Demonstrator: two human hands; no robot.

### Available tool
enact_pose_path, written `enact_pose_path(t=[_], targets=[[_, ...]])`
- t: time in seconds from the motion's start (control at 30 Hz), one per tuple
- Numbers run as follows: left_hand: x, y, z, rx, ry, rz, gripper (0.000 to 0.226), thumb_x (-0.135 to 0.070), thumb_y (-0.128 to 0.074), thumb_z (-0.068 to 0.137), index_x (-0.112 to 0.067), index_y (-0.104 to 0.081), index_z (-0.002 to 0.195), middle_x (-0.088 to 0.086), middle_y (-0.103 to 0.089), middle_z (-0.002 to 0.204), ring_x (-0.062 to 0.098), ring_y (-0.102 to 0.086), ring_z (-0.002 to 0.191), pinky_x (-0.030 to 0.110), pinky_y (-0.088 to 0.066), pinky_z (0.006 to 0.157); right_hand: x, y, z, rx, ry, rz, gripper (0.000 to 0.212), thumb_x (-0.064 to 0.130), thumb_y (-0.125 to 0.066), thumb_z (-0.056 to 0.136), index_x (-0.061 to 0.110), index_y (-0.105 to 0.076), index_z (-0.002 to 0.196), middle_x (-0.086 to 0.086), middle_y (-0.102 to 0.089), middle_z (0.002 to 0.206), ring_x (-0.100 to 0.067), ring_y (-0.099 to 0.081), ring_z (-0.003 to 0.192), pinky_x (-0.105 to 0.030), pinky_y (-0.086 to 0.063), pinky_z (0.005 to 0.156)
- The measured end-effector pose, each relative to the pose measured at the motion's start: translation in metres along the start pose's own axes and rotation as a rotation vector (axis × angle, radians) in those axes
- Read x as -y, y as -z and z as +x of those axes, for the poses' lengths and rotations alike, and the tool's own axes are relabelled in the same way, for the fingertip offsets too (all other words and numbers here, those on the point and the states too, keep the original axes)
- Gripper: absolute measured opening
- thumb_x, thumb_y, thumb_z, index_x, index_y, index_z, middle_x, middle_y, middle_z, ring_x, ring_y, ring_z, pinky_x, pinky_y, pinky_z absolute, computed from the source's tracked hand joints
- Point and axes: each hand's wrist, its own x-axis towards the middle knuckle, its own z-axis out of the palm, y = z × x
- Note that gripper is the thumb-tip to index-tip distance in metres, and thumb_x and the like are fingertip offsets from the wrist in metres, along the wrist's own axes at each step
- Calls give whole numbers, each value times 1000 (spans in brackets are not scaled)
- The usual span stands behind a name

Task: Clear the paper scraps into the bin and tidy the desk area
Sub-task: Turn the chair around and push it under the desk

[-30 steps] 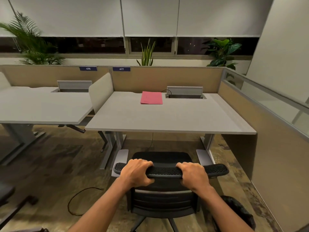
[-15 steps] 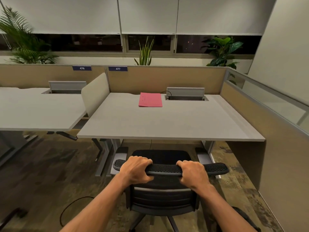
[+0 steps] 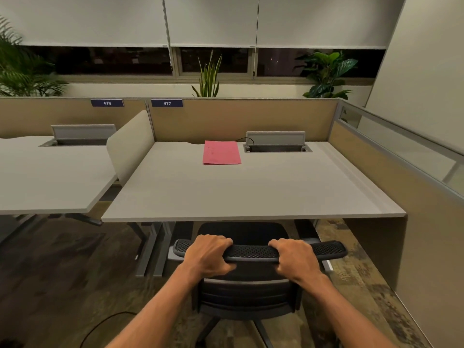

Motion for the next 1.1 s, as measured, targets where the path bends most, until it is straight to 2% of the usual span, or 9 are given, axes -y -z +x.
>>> enact_pose_path(t=[0.23, 0.37, 0.53, 0.83, 0.93, 1.1], targets=[[8, -5, 19, -16, 32, 7, 40, -58, -55, 76, -23, -60, 94, -4, -67, 86, 9, -48, 63, 24, -44, 61, -12, -3, 26, 22, -4, -26, 37, 35, -62, 79, 35, -57, 115, 12, -69, 92, -10, -64, 82, -30, -53, 79], [6, -8, 30, -31, 46, 6, 38, -58, -55, 76, -23, -59, 91, -4, -67, 85, 9, -44, 61, 24, -36, 60, -22, -3, 36, 39, 0, -32, 41, 33, -62, 79, 36, -56, 119, 11, -70, 95, -10, -64, 84, -32, -53, 81], [2, -14, 42, -24, 54, -25, 39, -58, -55, 75, -22, -59, 90, -3, -67, 84, 9, -45, 61, 23, -37, 61, -35, -6, 43, 35, 6, -42, 41, 33, -63, 80, 36, -57, 120, 13, -70, 97, -9, -64, 87, -31, -52, 85], [4, -19, 50, -29, 81, -28, 43, -62, -55, 73, -24, -60, 91, -5, -68, 82, 7, -45, 59, 22, -43, 60, -46, -8, 51, 13, 45, -25, 39, 30, -58, 82, 36, -55, 121, 10, -69, 91, -7, -61, 80, -24, -47, 77], [3, -21, 49, -38, 87, -17, 45, -64, -53, 72, -25, -61, 93, -7, -68, 83, 6, -45, 60, 19, -38, 60, -48, -9, 50, 5, 54, -15, 41, 32, -60, 82, 36, -55, 122, 11, -70, 93, -7, -62, 82, -25, -48, 79], [2, -21, 49, -31, 95, -33, 47, -65, -53, 71, -27, -62, 98, -8, -69, 87, 4, -50, 65, 17, -37, 63, -49, -9, 49, -4, 64, -3, 42, 34, -63, 81, 35, -55, 122, 10, -70, 96, -8, -63, 84, -27, -50, 81]])
